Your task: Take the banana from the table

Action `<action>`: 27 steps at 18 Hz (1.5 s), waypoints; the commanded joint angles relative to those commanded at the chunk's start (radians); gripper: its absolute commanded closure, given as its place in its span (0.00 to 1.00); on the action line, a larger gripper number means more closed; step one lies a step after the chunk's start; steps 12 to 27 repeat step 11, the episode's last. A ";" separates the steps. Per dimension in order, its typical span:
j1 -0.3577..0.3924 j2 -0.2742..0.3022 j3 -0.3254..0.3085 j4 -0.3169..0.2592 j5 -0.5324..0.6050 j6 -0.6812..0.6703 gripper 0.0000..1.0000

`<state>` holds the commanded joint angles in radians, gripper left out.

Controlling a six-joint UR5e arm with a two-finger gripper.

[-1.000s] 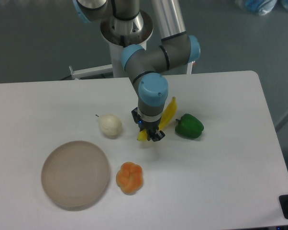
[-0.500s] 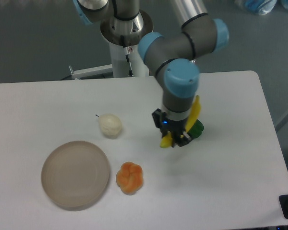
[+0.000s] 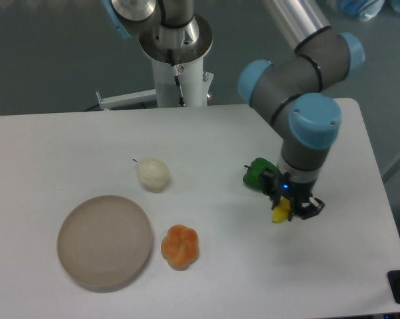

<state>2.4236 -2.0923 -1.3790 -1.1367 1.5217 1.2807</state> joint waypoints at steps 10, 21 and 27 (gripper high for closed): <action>0.017 0.002 -0.012 -0.002 0.025 0.152 0.90; 0.017 0.003 -0.012 -0.003 0.026 0.152 0.90; 0.017 0.003 -0.012 -0.003 0.026 0.152 0.90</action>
